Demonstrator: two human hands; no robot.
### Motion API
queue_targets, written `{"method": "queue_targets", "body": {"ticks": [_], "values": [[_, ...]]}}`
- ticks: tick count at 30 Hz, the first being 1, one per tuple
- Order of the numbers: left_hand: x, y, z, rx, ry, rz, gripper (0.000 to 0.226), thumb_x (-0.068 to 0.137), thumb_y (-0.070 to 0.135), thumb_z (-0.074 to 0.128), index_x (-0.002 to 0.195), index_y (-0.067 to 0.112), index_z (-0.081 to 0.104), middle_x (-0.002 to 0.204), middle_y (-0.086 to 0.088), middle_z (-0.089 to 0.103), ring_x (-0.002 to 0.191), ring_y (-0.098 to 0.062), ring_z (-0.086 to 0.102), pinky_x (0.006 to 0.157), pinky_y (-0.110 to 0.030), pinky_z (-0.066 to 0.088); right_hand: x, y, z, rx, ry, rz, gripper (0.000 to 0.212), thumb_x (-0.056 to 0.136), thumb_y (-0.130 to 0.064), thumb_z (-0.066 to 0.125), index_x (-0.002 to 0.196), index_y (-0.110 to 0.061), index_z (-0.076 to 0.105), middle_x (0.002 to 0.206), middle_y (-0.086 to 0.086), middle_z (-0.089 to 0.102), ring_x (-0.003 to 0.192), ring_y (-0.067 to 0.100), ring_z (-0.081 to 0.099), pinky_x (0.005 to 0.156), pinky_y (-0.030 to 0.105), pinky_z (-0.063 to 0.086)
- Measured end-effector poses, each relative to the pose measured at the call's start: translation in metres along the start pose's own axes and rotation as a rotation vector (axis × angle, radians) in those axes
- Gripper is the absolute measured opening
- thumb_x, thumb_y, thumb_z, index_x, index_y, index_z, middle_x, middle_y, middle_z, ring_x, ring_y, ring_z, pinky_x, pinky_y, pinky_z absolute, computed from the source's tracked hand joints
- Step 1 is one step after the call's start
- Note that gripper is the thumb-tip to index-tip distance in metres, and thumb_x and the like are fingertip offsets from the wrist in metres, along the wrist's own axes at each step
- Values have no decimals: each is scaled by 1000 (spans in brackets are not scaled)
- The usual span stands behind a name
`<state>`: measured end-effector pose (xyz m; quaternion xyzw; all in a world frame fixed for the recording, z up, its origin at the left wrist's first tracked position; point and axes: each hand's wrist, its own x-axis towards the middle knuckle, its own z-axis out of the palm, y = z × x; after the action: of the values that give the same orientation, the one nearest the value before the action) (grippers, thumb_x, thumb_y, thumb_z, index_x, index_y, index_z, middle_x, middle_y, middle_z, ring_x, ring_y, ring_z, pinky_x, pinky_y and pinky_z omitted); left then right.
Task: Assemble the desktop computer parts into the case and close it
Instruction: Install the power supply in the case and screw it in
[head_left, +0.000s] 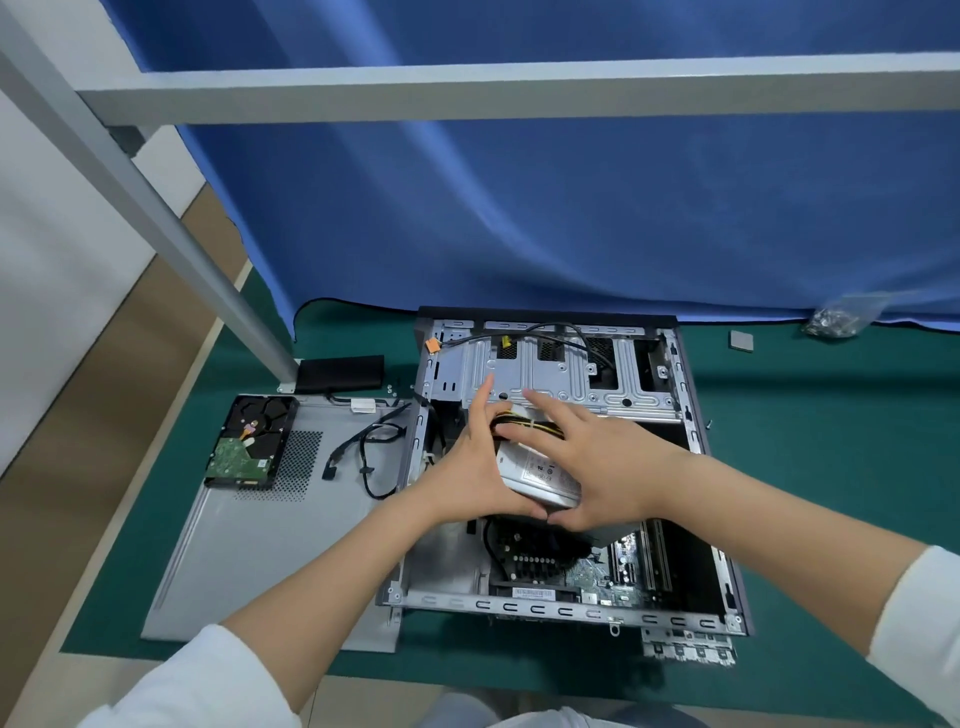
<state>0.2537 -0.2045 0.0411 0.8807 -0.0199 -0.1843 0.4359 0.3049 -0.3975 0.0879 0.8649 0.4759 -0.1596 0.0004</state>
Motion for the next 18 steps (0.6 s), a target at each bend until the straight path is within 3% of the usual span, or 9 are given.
{"method": "queue_targets", "body": {"ticks": [3,5,8,11,15,18], "values": [[0,-6,-7,15,-3,31,147,51,46,90,123,60,-38,151,11,24,132,-2,32,105,-15,25,5,-1,-6,-47,-71,74,107,66,-67,63,143,-46,-8,140,11,29,102,32,57,76,38,52],[-3,-11,-14,10,6,22,142,56,41,90,130,59,-30,149,11,28,129,-1,35,105,-17,26,5,-2,-7,-99,-65,85,104,65,-71,58,143,-43,-7,125,9,39,85,29,61,65,34,49],[-13,-23,-20,-71,86,-62,117,68,36,83,148,41,-2,143,11,32,127,-2,35,105,-20,26,-1,-1,-5,-136,-24,114,96,66,-76,47,141,-41,-1,122,6,43,80,26,62,59,29,40],[-23,-34,-15,59,116,-101,70,86,27,68,146,27,30,144,4,37,132,-11,38,109,-24,28,-7,4,-5,-44,-2,191,91,64,-78,44,138,-45,3,121,1,47,75,22,61,58,26,38],[-16,-38,6,156,56,-170,43,94,16,55,136,20,47,138,-3,47,121,-16,50,104,-26,36,-22,10,-6,66,65,338,88,60,-79,45,135,-48,11,118,-6,49,70,20,60,58,28,45],[3,-44,26,209,-74,-319,43,96,13,52,138,11,46,141,-9,48,127,-21,47,104,-25,34,-36,10,-3,60,91,401,87,58,-79,46,133,-49,14,112,-9,49,72,19,63,58,31,47]]}}
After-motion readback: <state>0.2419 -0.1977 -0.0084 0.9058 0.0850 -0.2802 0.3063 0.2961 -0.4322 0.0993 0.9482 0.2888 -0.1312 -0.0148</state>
